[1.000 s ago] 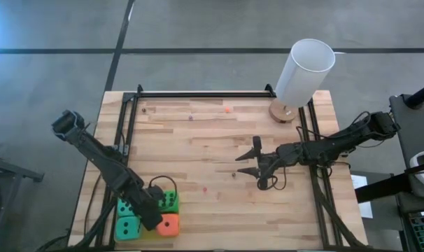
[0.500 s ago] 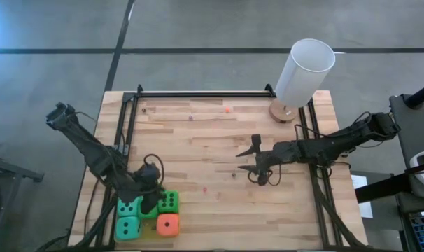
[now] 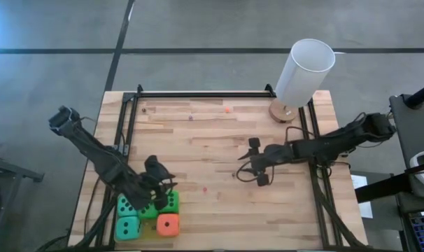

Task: Pick & Place Dice
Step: Put the bottom black dice into the yellow bin

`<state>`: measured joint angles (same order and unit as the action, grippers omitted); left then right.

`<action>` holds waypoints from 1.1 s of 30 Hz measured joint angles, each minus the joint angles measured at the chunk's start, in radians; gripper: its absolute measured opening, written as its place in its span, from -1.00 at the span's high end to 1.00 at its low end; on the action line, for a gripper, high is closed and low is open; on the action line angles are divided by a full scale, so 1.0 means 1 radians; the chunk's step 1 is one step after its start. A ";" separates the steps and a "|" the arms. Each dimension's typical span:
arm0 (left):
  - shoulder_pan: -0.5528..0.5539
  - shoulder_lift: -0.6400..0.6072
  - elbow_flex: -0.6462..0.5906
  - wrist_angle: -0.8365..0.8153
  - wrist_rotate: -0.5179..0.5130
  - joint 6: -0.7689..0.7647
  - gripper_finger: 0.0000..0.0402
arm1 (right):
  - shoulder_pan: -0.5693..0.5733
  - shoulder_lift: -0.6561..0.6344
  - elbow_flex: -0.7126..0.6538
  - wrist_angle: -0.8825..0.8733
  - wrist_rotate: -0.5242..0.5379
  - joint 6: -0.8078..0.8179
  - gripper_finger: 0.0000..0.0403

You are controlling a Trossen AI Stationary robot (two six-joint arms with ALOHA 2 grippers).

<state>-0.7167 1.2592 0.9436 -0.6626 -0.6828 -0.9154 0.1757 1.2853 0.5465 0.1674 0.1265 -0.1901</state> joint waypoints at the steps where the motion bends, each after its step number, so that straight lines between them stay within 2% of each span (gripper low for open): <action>1: 0.001 0.007 0.000 0.007 -0.007 0.000 0.35 | 0.000 0.022 0.000 0.000 0.000 0.000 0.04; 6: 0.014 0.014 0.000 0.029 -0.009 0.000 0.36 | 0.000 0.118 0.000 0.009 0.000 0.027 0.04; 15: 0.014 0.014 0.000 0.041 -0.006 0.000 0.34 | 0.001 0.213 0.008 0.087 -0.009 0.082 0.04; 19: 0.014 0.013 0.000 0.041 -0.006 0.000 0.36 | 0.001 0.277 0.011 0.121 -0.053 0.110 0.04; 24: 0.014 0.013 0.000 0.042 -0.006 0.000 0.38 | 0.000 0.347 0.023 0.168 -0.055 0.110 0.04; 33: 0.014 0.013 0.000 0.045 -0.006 -0.001 0.35 | 0.000 0.415 0.054 0.174 -0.048 0.106 0.04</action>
<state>-0.7025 1.2724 0.9432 -0.6178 -0.6888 -0.9161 0.1757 1.7002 0.6003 0.3412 0.0780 -0.0836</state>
